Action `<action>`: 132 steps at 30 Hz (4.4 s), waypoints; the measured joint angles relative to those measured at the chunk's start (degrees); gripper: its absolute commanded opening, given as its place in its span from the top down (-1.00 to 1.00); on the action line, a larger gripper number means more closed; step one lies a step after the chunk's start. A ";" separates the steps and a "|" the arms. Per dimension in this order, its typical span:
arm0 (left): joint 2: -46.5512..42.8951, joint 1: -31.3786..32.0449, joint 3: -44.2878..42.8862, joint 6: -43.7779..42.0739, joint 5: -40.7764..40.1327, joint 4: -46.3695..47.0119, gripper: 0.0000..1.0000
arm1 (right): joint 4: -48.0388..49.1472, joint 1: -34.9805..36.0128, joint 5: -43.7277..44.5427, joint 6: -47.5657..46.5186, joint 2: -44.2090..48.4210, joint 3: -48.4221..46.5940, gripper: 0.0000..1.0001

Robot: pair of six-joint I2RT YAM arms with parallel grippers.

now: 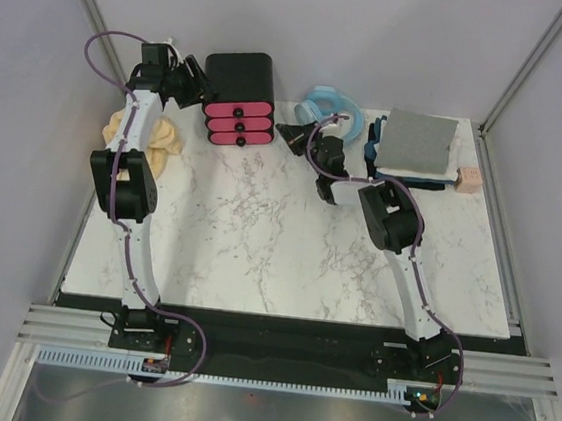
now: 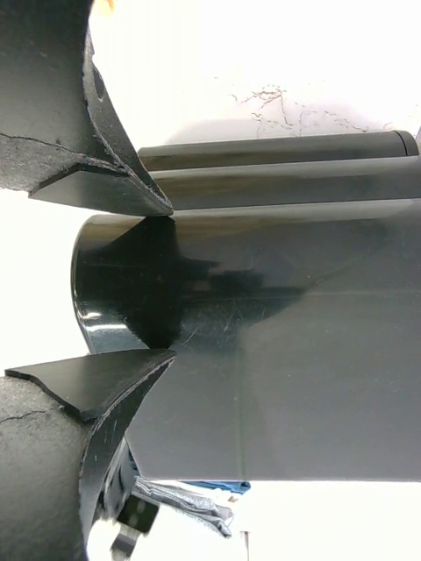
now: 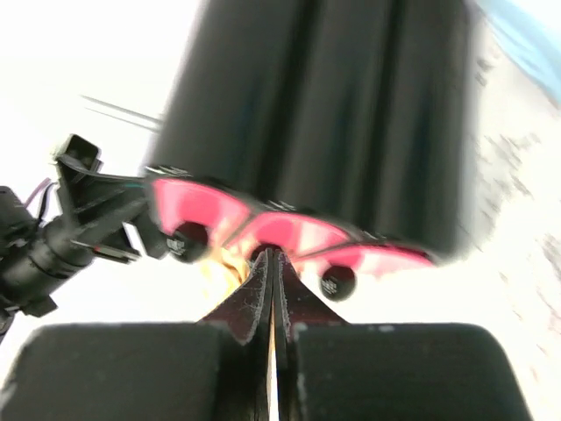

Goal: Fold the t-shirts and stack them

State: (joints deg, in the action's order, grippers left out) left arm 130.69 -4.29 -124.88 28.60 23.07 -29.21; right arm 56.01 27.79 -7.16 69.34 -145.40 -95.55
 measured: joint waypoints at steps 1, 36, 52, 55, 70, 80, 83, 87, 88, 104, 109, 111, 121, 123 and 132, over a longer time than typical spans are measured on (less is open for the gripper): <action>0.00 0.00 0.00 0.00 0.02 0.02 0.15 | -0.87 0.00 0.63 -1.16 1.03 0.00 1.00; -0.04 1.27 -0.20 -1.01 0.11 1.44 0.38 | -22.69 -1.31 2.67 -7.74 -18.56 -35.54 1.00; -2.47 3.21 2.58 -4.31 -4.98 2.73 0.65 | -22.45 -1.40 -1.22 -9.20 -12.41 -26.23 1.00; -4.04 3.82 4.66 -4.83 -6.64 3.28 0.61 | -22.47 -1.40 -1.62 -9.40 -12.00 -25.59 1.00; -9.18 9.16 8.90 -0.85 -12.17 -1.42 0.96 | -28.24 2.93 -12.90 -20.22 6.29 -3.13 1.00; -8.26 7.17 10.19 2.29 -12.61 -5.46 0.96 | -31.54 -5.73 -15.28 -28.76 19.37 8.13 1.00; -8.81 7.58 14.25 2.27 -14.16 -7.39 0.96 | -33.42 -7.91 -14.23 -31.63 23.52 9.29 1.00; -9.35 7.76 16.76 2.29 -15.54 -8.41 0.96 | -36.44 -8.66 -14.47 -33.40 22.40 2.19 1.00; -9.38 7.76 16.76 2.32 -15.63 -8.33 0.96 | -37.48 -8.68 -14.95 -33.46 20.52 -1.70 1.00; -6.12 7.37 8.74 3.58 -17.99 -7.34 0.96 | -44.06 -9.99 -12.72 -33.33 1.29 -24.59 1.00; -2.62 7.08 5.05 3.82 -18.08 -6.91 0.96 | -43.19 -10.62 -12.92 -32.65 -2.49 -26.80 1.00; -1.29 6.99 4.33 4.15 -18.08 -6.82 0.96 | -42.80 -10.62 -13.25 -32.44 -3.69 -27.91 1.00; 3.17 7.02 2.67 5.31 -16.90 -6.78 0.96 | -38.12 -8.81 -15.17 -30.25 -7.56 -30.25 1.00; 3.23 7.02 2.67 5.29 -16.81 -6.64 0.96 | -36.70 -8.26 -15.23 -29.68 -7.85 -30.25 1.00; 2.84 7.02 3.76 5.29 -17.16 -6.19 0.96 | -31.98 -8.02 -14.99 -28.41 -7.91 -28.59 1.00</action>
State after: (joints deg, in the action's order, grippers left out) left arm 133.53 2.72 -121.12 33.89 5.91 -35.40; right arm 24.03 19.77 -22.15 40.93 -153.32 -124.14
